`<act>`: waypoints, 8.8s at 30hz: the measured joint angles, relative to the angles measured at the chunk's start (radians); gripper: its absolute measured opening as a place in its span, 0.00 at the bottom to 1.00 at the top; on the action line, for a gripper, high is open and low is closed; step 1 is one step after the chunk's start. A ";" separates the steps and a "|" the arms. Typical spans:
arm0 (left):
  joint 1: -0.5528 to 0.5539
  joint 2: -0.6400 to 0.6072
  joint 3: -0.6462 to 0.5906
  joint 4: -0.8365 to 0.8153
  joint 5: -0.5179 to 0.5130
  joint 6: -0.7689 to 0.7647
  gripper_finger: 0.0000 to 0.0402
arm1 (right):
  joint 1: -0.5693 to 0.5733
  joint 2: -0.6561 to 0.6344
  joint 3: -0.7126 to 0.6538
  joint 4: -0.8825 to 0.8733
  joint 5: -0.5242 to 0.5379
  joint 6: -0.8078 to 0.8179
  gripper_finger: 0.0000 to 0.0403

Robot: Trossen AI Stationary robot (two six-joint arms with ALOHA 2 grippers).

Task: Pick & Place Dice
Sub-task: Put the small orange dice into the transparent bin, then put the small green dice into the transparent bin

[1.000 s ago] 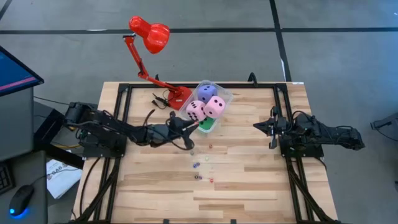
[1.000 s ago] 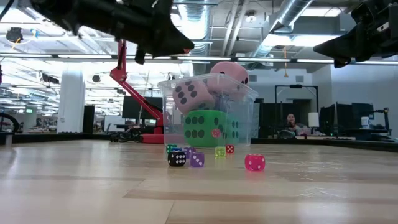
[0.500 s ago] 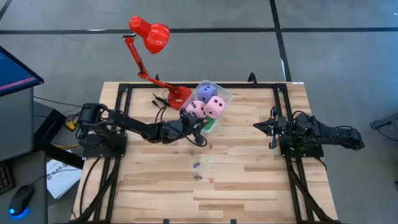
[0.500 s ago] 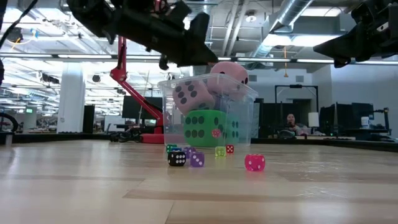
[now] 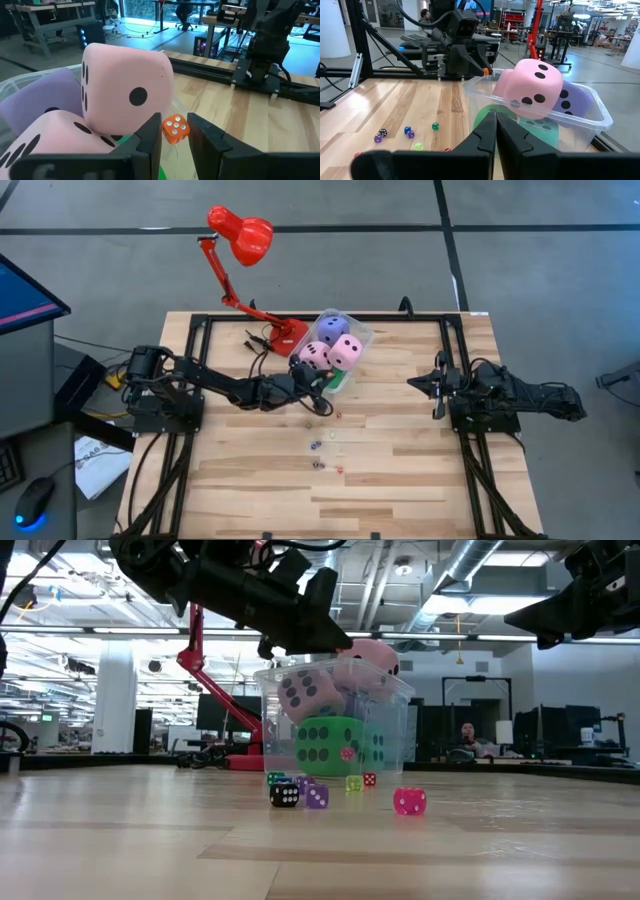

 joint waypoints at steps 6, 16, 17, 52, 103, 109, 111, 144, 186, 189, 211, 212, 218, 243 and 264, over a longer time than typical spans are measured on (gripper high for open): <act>0.000 0.000 0.000 -0.003 0.000 0.000 0.20 | 0.000 0.000 0.000 0.000 0.000 0.000 0.02; 0.006 -0.002 0.000 -0.037 -0.042 0.000 0.35 | 0.000 0.000 0.000 -0.004 0.000 0.000 0.02; 0.007 -0.002 0.000 -0.041 -0.042 0.000 0.36 | 0.000 0.000 0.000 -0.005 0.000 0.000 0.02; 0.001 -0.002 0.000 0.016 -0.021 0.007 0.36 | 0.000 0.000 0.000 -0.005 0.000 0.000 0.02; -0.217 -0.002 -0.001 0.163 -0.019 0.194 0.36 | 0.000 0.000 0.000 -0.017 0.000 0.000 0.02; -0.259 -0.002 -0.001 0.162 -0.019 0.192 0.36 | 0.000 0.000 0.000 -0.019 0.000 0.000 0.02; -0.271 -0.002 -0.001 0.162 -0.019 0.191 0.36 | 0.000 0.000 0.000 -0.019 0.000 0.000 0.02; -0.359 -0.002 -0.001 -0.282 -0.021 -0.177 0.36 | 0.000 0.000 0.000 -0.019 0.000 0.000 0.02; -0.396 0.035 -0.262 -0.299 -0.120 -0.700 0.36 | 0.000 0.000 0.000 -0.019 0.000 0.000 0.02; -0.398 0.110 -0.262 -0.215 -0.118 -0.700 0.36 | 0.000 0.000 0.000 -0.018 0.000 0.000 0.02; -0.396 0.103 -0.262 -0.064 -0.167 -0.523 0.36 | 0.000 0.000 0.000 -0.018 0.000 0.000 0.02; -0.396 0.093 -0.262 -0.064 -0.172 -0.513 0.36 | 0.000 0.000 0.000 -0.018 0.000 0.000 0.02; -0.394 0.055 -0.262 -0.061 -0.178 -0.459 0.36 | 0.000 0.000 0.000 -0.018 0.000 0.000 0.02; -0.352 0.055 -0.261 -0.113 -0.163 -0.490 0.44 | 0.000 0.000 0.000 -0.018 0.000 0.000 0.02; -0.325 0.151 -0.252 -0.158 -0.071 -0.484 0.61 | 0.000 0.000 0.000 -0.018 0.000 0.000 0.02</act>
